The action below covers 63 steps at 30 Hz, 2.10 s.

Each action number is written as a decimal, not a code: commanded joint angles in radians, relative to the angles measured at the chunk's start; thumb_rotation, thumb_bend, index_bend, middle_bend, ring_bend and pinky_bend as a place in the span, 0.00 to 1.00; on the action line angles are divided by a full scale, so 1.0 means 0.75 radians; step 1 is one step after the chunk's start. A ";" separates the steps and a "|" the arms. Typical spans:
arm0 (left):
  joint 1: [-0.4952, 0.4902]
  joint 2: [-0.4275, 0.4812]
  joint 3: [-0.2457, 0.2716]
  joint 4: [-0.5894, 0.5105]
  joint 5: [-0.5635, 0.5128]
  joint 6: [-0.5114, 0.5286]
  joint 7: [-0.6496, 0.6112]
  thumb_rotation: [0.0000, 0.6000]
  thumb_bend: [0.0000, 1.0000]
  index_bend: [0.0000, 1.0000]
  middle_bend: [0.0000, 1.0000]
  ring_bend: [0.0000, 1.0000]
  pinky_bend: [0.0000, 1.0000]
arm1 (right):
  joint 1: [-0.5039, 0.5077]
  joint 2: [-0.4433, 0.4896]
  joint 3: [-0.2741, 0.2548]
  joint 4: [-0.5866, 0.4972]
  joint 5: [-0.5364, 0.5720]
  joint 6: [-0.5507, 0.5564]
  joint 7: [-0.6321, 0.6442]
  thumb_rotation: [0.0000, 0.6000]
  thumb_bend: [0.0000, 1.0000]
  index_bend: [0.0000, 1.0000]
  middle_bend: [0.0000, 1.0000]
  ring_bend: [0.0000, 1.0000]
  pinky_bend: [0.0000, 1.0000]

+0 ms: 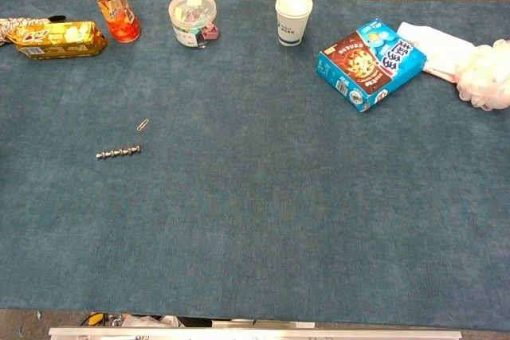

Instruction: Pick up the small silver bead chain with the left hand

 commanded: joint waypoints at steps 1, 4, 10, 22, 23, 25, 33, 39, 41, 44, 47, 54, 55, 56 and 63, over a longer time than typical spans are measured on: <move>-0.001 0.000 -0.001 -0.001 -0.001 -0.005 0.007 1.00 0.26 0.12 0.20 0.18 0.17 | -0.002 0.002 0.004 -0.001 0.004 0.007 0.009 1.00 0.17 0.41 0.47 0.38 0.32; -0.001 0.002 -0.002 -0.009 -0.003 -0.007 0.021 1.00 0.26 0.12 0.20 0.18 0.17 | -0.001 0.008 0.012 -0.002 0.002 0.020 0.029 1.00 0.17 0.41 0.47 0.38 0.32; -0.010 0.014 0.014 -0.029 0.018 -0.033 0.055 1.00 0.26 0.12 0.21 0.18 0.17 | 0.011 0.033 0.046 -0.004 -0.008 0.055 0.033 1.00 0.17 0.41 0.47 0.38 0.32; -0.079 -0.006 0.004 -0.050 -0.029 -0.161 0.205 1.00 0.26 0.19 0.35 0.34 0.34 | 0.055 0.083 0.092 -0.044 0.006 0.039 0.006 1.00 0.17 0.41 0.47 0.38 0.32; -0.103 -0.019 0.008 -0.048 -0.052 -0.217 0.256 1.00 0.26 0.20 0.37 0.36 0.38 | 0.066 0.084 0.096 -0.044 0.006 0.028 0.004 1.00 0.18 0.41 0.47 0.38 0.32; -0.129 -0.034 -0.003 -0.057 -0.097 -0.267 0.309 1.00 0.26 0.22 0.42 0.41 0.48 | 0.076 0.085 0.100 -0.044 0.013 0.014 0.006 1.00 0.18 0.41 0.47 0.38 0.32; -0.195 -0.113 -0.038 -0.047 -0.223 -0.364 0.416 1.00 0.26 0.30 0.69 0.70 0.89 | 0.107 0.087 0.107 -0.022 0.033 -0.028 0.025 1.00 0.18 0.41 0.47 0.38 0.32; -0.228 -0.213 -0.053 -0.024 -0.287 -0.382 0.493 1.00 0.26 0.36 0.83 0.85 1.00 | 0.137 0.073 0.107 0.007 0.056 -0.084 0.044 1.00 0.18 0.41 0.47 0.38 0.32; -0.236 -0.247 -0.059 -0.017 -0.294 -0.378 0.500 1.00 0.25 0.39 0.87 0.88 1.00 | 0.145 0.069 0.107 0.014 0.059 -0.095 0.049 1.00 0.18 0.41 0.47 0.38 0.32; -0.251 -0.291 -0.060 0.004 -0.297 -0.381 0.515 1.00 0.25 0.41 0.89 0.90 1.00 | 0.156 0.063 0.106 0.026 0.067 -0.116 0.055 1.00 0.18 0.41 0.47 0.38 0.32; -0.270 -0.327 -0.058 0.023 -0.305 -0.400 0.528 1.00 0.25 0.42 0.90 0.90 1.00 | 0.166 0.056 0.104 0.036 0.076 -0.133 0.060 1.00 0.18 0.41 0.47 0.38 0.32; -0.311 -0.404 -0.065 0.069 -0.318 -0.428 0.535 1.00 0.20 0.46 0.91 0.92 1.00 | 0.172 0.046 0.098 0.048 0.085 -0.144 0.070 1.00 0.18 0.41 0.47 0.38 0.32; -0.316 -0.412 -0.064 0.078 -0.318 -0.434 0.534 1.00 0.20 0.46 0.91 0.92 1.00 | 0.171 0.046 0.097 0.049 0.087 -0.144 0.070 1.00 0.18 0.41 0.47 0.38 0.32; -0.322 -0.418 -0.062 0.086 -0.316 -0.440 0.536 1.00 0.20 0.46 0.91 0.92 1.00 | 0.170 0.047 0.096 0.049 0.089 -0.143 0.069 1.00 0.18 0.41 0.47 0.38 0.32; -0.358 -0.476 -0.060 0.124 -0.330 -0.468 0.561 1.00 0.20 0.48 0.91 0.92 1.00 | 0.160 0.055 0.090 0.042 0.098 -0.130 0.066 1.00 0.18 0.41 0.47 0.38 0.32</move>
